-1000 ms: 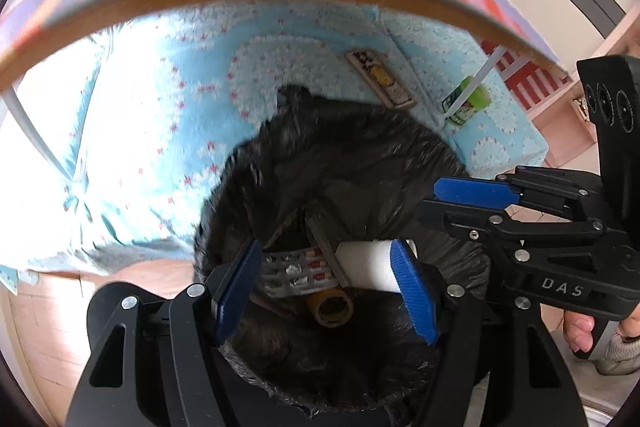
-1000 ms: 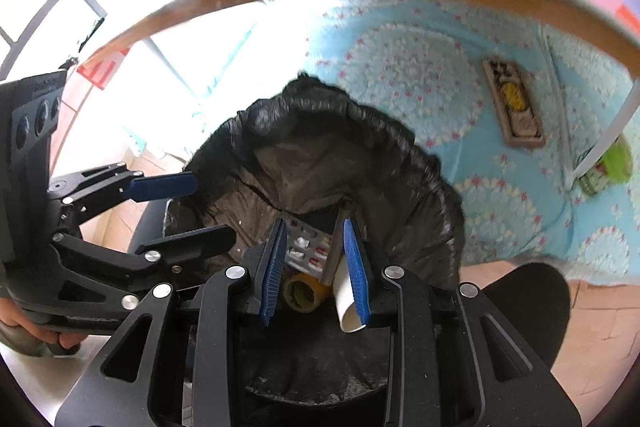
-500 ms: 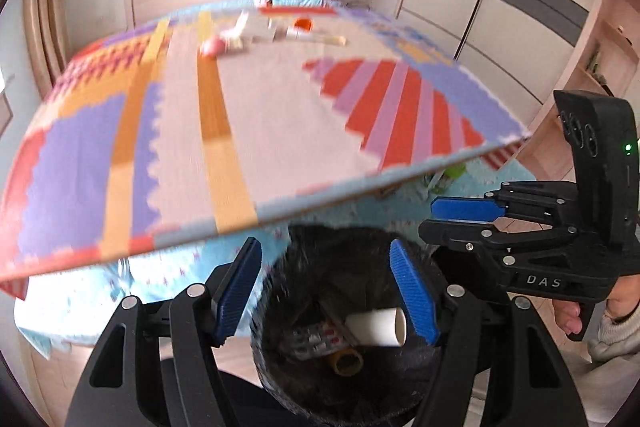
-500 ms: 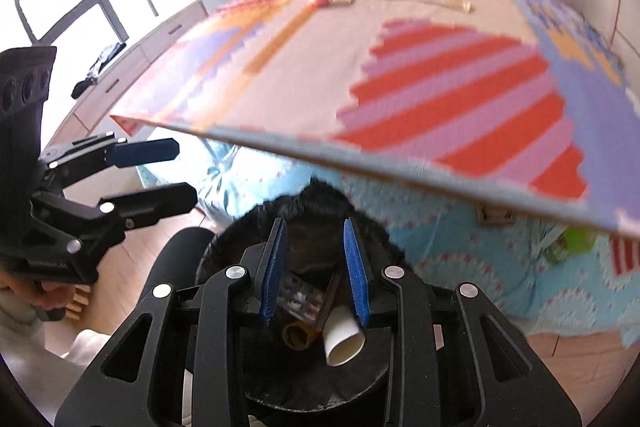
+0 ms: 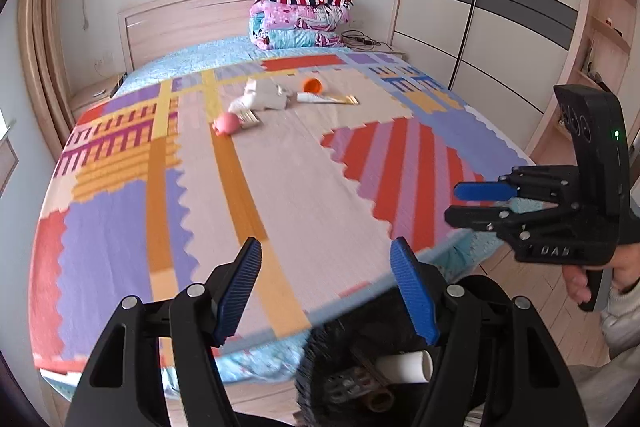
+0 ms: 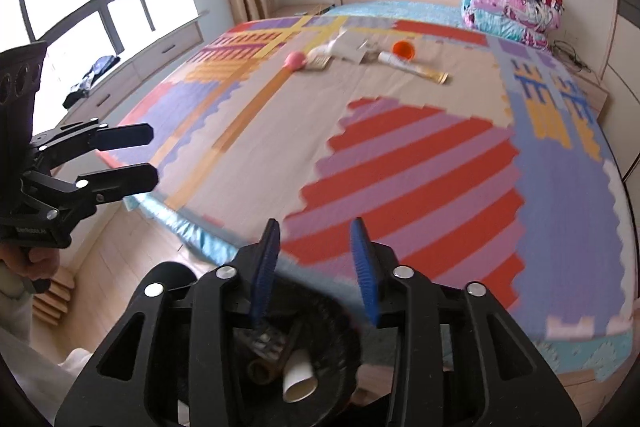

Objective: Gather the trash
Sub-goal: 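Move both grippers back toward the remaining items on the mat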

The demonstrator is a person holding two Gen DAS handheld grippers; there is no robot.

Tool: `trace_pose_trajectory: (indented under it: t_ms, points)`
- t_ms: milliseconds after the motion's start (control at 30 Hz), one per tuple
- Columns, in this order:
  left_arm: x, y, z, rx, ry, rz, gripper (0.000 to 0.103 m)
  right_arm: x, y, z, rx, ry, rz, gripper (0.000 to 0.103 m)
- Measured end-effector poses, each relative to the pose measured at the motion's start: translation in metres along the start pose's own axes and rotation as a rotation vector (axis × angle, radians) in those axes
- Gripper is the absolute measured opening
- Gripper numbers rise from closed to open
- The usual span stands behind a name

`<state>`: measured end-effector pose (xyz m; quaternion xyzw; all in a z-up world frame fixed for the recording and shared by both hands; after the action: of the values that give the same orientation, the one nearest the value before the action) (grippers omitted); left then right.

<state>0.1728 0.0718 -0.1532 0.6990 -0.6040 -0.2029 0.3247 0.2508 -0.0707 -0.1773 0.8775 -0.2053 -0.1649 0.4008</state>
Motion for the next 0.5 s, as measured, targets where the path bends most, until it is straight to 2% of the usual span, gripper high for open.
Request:
trace_pose_trajectory:
  t_ms: [267, 500]
  points:
    - [-0.031, -0.022, -0.020, -0.003, 0.032, -0.006, 0.064, 0.027, -0.017, -0.035, 0.016, 0.012, 0.031, 0.037]
    - [-0.056, -0.045, -0.037, -0.008, 0.048, -0.019, 0.064, 0.049, -0.040, -0.066, 0.017, 0.025, 0.060, 0.045]
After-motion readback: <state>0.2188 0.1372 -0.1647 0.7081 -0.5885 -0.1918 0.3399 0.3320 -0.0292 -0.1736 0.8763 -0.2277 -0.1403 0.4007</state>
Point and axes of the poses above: each gripper's, at about its wrist camera, not at the fingertips, and y roughly against the way its jaws point, x to its right, z to its underside, the point moved 10 cm from there along -y, roughly the way its jaws point, and after that the axes turned 2 degrees about y, right-handed, at the moved point
